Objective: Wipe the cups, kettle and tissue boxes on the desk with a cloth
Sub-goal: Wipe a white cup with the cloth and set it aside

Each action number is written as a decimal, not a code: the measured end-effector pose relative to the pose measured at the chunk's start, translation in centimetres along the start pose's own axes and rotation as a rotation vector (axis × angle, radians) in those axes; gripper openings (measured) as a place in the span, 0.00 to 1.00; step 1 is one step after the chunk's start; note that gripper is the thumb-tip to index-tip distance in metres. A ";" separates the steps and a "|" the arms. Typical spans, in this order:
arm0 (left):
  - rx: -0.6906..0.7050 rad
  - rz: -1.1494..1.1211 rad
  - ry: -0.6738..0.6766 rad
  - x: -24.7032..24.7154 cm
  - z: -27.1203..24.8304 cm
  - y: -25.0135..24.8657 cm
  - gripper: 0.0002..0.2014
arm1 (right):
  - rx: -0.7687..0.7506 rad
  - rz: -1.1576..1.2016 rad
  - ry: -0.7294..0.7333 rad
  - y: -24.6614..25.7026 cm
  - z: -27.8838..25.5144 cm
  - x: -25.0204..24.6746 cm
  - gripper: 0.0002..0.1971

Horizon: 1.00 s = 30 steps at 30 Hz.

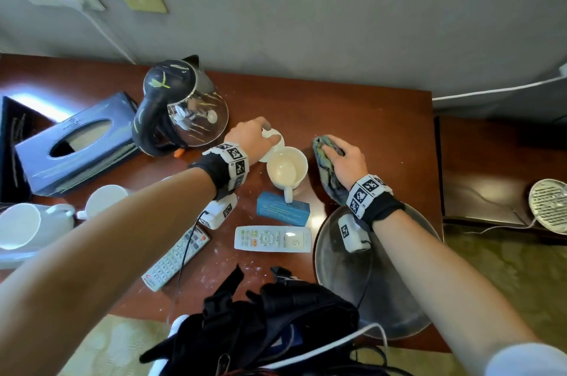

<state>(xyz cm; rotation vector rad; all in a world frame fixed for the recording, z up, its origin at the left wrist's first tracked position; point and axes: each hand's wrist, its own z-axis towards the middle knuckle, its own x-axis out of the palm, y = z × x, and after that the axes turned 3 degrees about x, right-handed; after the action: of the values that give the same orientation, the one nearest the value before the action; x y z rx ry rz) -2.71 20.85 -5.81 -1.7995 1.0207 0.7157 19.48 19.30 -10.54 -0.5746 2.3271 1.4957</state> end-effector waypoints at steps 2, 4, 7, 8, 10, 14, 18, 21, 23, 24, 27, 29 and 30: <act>0.032 0.061 0.073 0.6 -1.3 -0.4 0.32 | -0.004 0.021 -0.007 -0.1 -0.5 -0.1 0.19; 0.079 0.184 0.182 1.8 -2.6 -1.0 0.44 | -0.008 0.041 -0.020 -0.3 -1.1 -0.2 0.19; 0.118 0.276 0.237 3.8 -3.6 -1.8 0.54 | -0.011 0.066 -0.033 -0.8 -2.0 -0.5 0.19; 0.117 0.265 0.223 4.1 -3.7 -2.0 0.53 | -0.011 0.074 -0.035 -1.1 -2.3 -0.6 0.19; 0.122 0.213 0.179 4.6 -3.7 -2.3 0.50 | -0.009 0.092 -0.045 -1.5 -2.8 -1.1 0.19; 0.126 -0.055 0.216 5.6 -3.3 -2.9 0.48 | 0.001 0.097 -0.070 -2.6 -3.4 -1.9 0.20; 0.127 -0.333 0.394 6.4 -2.5 -3.8 0.47 | 0.027 0.077 -0.095 -3.7 -3.4 -2.7 0.20; 0.091 -0.488 0.435 6.9 -2.1 -4.3 0.44 | 0.034 0.062 -0.097 -4.0 -3.0 -2.7 0.19; 0.031 -0.600 0.405 6.8 -1.7 -4.2 0.42 | 0.038 0.049 -0.096 -4.0 -2.6 -2.5 0.19; -0.007 -0.644 0.373 6.7 -1.5 -4.1 0.42 | 0.039 0.043 -0.091 -3.9 -2.4 -2.3 0.19; -0.105 -0.671 0.240 6.4 -1.2 -3.7 0.37 | 0.048 0.036 -0.067 -3.9 -1.9 -1.5 0.19; -0.160 -0.677 0.211 6.1 -1.1 -3.2 0.30 | 0.050 0.030 -0.043 -3.9 -1.8 -0.9 0.19; -0.187 -0.709 0.216 5.9 -1.1 -3.0 0.22 | 0.051 0.023 -0.028 -3.8 -1.8 -0.6 0.19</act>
<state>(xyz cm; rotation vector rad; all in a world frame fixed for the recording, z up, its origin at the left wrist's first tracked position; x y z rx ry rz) 2.83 18.57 -8.85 -2.2445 0.3862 0.1800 21.78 16.35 -12.59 -0.5123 2.3511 1.4409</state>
